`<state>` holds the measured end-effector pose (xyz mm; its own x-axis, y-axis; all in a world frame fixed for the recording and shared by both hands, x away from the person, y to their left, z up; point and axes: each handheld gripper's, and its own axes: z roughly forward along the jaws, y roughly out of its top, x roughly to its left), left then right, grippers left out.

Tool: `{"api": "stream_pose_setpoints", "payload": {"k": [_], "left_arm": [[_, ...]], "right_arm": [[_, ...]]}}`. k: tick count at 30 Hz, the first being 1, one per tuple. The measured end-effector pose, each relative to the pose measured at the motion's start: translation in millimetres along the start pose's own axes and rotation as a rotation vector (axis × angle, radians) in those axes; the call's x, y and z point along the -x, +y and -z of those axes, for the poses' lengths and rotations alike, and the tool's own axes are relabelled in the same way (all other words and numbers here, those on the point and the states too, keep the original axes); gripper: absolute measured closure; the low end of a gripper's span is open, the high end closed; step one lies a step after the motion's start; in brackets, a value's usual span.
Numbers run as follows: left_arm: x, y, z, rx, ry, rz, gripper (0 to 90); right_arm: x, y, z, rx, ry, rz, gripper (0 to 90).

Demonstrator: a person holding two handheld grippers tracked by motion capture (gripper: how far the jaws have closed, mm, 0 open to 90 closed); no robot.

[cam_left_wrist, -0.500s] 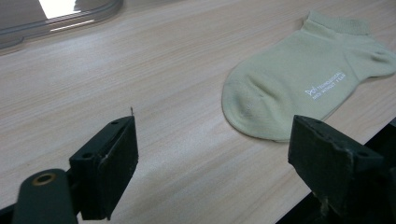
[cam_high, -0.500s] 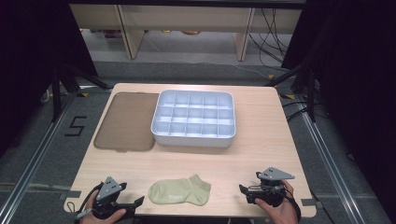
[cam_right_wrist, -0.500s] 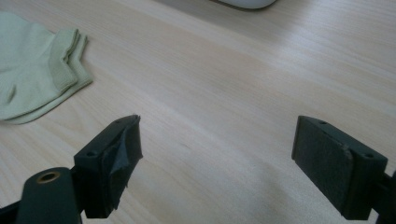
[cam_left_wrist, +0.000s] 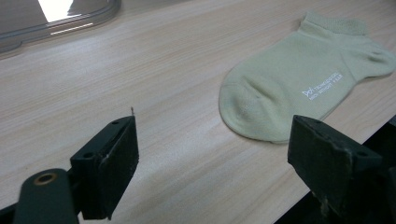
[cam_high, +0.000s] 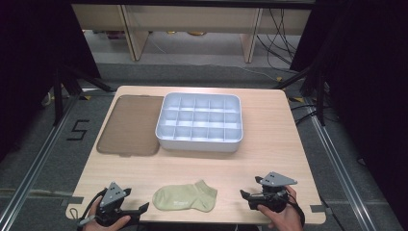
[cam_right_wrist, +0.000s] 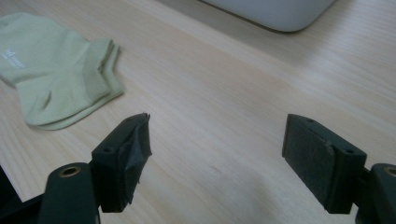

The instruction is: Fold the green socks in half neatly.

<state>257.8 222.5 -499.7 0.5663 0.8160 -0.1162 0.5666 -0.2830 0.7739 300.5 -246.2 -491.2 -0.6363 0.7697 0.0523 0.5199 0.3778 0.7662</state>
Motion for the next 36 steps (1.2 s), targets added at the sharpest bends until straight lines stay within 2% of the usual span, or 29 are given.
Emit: {"api": "stream_pose_setpoints", "payload": {"k": [2,3,4,6,7,9,10,11,14,17,20,21,23,24,26,27,28,30,32,36], "left_arm": [[-0.4,0.4,1.0,-0.012,0.002,-0.012,16.1],[2.1,-0.2,-1.7,0.024,0.000,0.018,16.1],[2.1,-0.2,-1.8,0.019,-0.002,0.017,16.0],[-0.2,0.2,0.3,-0.012,-0.002,-0.017,16.0],[0.1,0.3,0.4,-0.008,0.003,-0.016,16.0],[2.3,-0.4,-2.4,0.025,-0.002,0.022,16.0],[2.0,-0.2,-1.5,0.014,-0.003,0.009,16.0],[0.2,0.5,0.6,-0.017,0.000,-0.021,16.0],[0.5,0.8,0.8,-0.018,-0.001,-0.021,15.9],[-0.3,0.9,0.9,-0.013,-0.001,-0.032,16.0],[2.6,-0.4,-1.8,0.028,-0.001,0.021,15.9],[2.5,-0.4,-1.5,0.028,0.000,0.021,15.9],[1.4,0.4,-1.0,0.028,-0.007,0.011,15.9],[1.2,0.5,-1.1,0.029,-0.007,0.005,16.0],[1.5,-0.3,-1.2,0.016,-0.006,0.008,16.0],[0.8,0.2,0.1,-0.003,-0.001,-0.007,15.9],[0.8,0.2,0.1,-0.003,-0.001,-0.007,16.0],[0.0,0.9,1.5,-0.016,0.001,-0.032,16.0],[-0.3,0.5,1.2,-0.011,-0.006,-0.033,15.9],[-0.2,0.6,1.2,-0.011,-0.005,-0.017,16.0]], "right_arm": [[-1.8,0.9,-1.1,-0.011,0.012,-0.005,24.2],[-1.4,1.7,-2.5,-0.004,0.012,0.016,24.5],[-4.1,3.0,-4.3,0.002,0.022,0.007,25.2],[-7.5,5.8,-6.1,-0.002,0.036,-0.004,26.1],[-8.0,7.6,-8.3,0.011,0.040,0.013,26.5],[-10.9,11.1,-11.8,0.003,0.053,0.023,27.4],[-12.7,13.3,-16.2,0.008,0.077,0.032,28.1],[-17.2,17.2,-20.7,0.003,0.086,0.046,30.0],[-23.4,21.6,-25.5,0.008,0.103,0.050,31.8],[-34.4,29.1,-36.5,-0.001,0.136,0.091,35.7],[-42.4,33.9,-44.5,-0.008,0.155,0.120,38.2],[-44.7,35.8,-46.7,-0.017,0.165,0.130,39.2],[-50.1,38.8,-52.4,-0.027,0.174,0.137,40.5],[-50.8,39.6,-54.4,-0.024,0.176,0.155,40.9],[-54.5,40.5,-58.4,-0.033,0.179,0.154,41.9],[-55.6,41.2,-59.9,-0.047,0.180,0.158,42.4],[-56.8,41.3,-62.6,-0.043,0.179,0.162,43.2],[-58.9,42.3,-65.5,-0.055,0.185,0.160,44.6],[-59.9,43.6,-68.9,-0.061,0.195,0.178,46.0],[-61.3,43.4,-75.4,-0.078,0.198,0.180,49.2]]}}
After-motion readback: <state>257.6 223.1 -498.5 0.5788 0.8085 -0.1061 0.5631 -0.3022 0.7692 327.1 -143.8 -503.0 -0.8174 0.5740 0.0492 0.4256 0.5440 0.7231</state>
